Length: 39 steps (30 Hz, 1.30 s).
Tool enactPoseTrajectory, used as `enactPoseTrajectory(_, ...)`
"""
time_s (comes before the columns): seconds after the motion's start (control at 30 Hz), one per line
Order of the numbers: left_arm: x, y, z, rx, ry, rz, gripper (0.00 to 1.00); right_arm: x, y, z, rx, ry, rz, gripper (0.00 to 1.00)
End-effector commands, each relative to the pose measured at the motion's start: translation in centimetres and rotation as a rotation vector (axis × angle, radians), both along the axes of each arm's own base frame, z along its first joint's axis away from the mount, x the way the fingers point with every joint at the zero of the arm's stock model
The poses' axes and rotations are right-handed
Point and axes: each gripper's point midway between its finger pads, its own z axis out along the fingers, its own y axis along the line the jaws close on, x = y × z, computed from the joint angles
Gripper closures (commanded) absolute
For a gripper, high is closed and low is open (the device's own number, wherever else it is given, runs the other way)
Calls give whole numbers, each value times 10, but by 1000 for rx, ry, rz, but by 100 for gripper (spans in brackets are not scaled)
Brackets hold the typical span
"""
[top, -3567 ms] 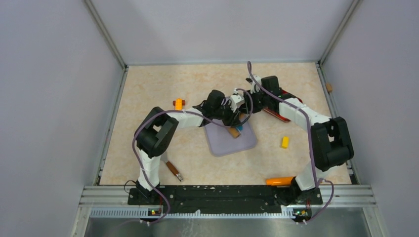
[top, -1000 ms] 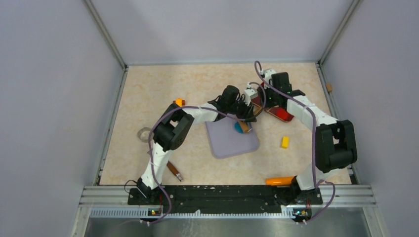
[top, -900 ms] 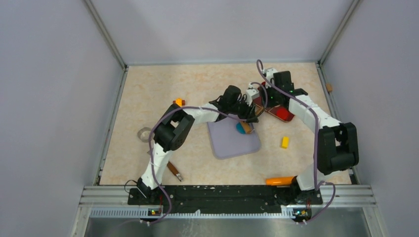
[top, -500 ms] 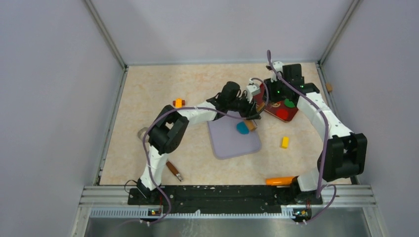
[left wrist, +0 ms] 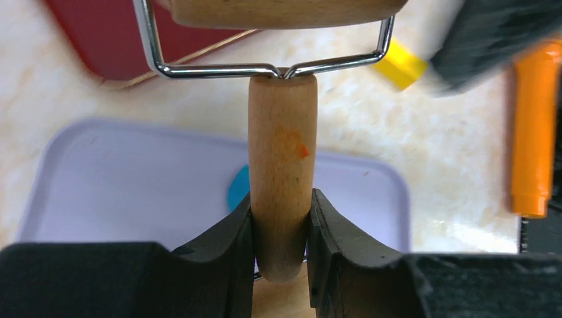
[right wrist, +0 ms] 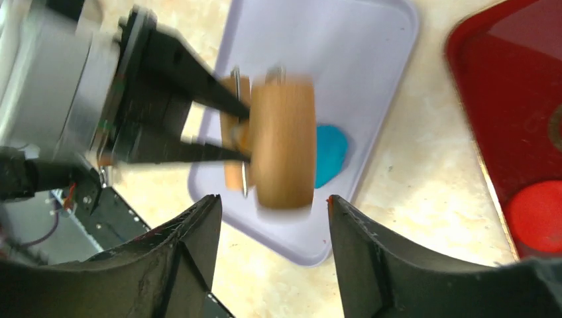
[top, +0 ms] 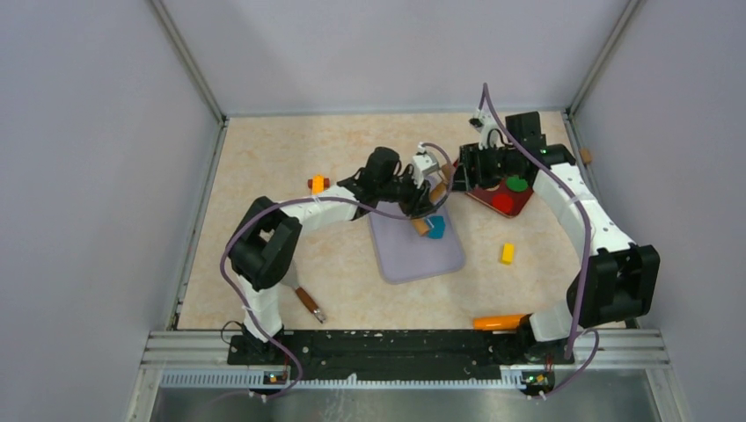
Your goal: Roll out the dumpling wrappers from the dough
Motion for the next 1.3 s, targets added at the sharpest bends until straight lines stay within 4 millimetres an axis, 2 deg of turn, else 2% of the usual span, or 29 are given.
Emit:
enactPoseTrajectory(0.0, 35, 48, 11, 27, -65, 157, 100, -28, 9, 18, 93, 79, 54, 35)
enactPoseTrajectory(0.1, 29, 59, 8, 48, -68, 147, 100, -35, 15, 26, 172, 104, 98, 28)
enactPoseTrajectory(0.17, 24, 65, 5, 63, -77, 142, 100, -36, 19, 31, 204, 109, 112, 27)
enactPoseTrajectory(0.23, 21, 73, 2, 77, -80, 145, 100, -31, 16, 27, 212, 113, 85, 27)
enactPoseTrajectory(0.33, 18, 87, 2, 93, -60, 165, 100, -23, 6, 11, 197, 128, 20, 28)
enactPoseTrajectory(0.4, 17, 97, 4, 100, -48, 184, 100, -17, -4, -9, 141, 132, -31, 32)
enactPoseTrajectory(0.5, 19, 117, 9, 104, -5, 242, 100, -10, -16, -43, 63, 145, -75, 46)
enactPoseTrajectory(0.57, 23, 133, 14, 93, 52, 301, 100, -7, -14, -66, 52, 184, -73, 51)
enactPoseTrajectory(0.63, 27, 152, 19, 78, 101, 369, 100, -4, -9, -79, 51, 207, -56, 56)
enactPoseTrajectory(0.8, 26, 186, 28, 79, 108, 450, 100, 6, 6, -103, -21, 215, -3, 55)
enactPoseTrajectory(1.03, 8, 192, 39, 18, 134, 493, 100, 16, 18, -132, -84, 258, 35, 51)
enactPoseTrajectory(1.27, 1, 196, 36, 18, 128, 498, 100, 23, 27, -148, -131, 266, 86, 49)
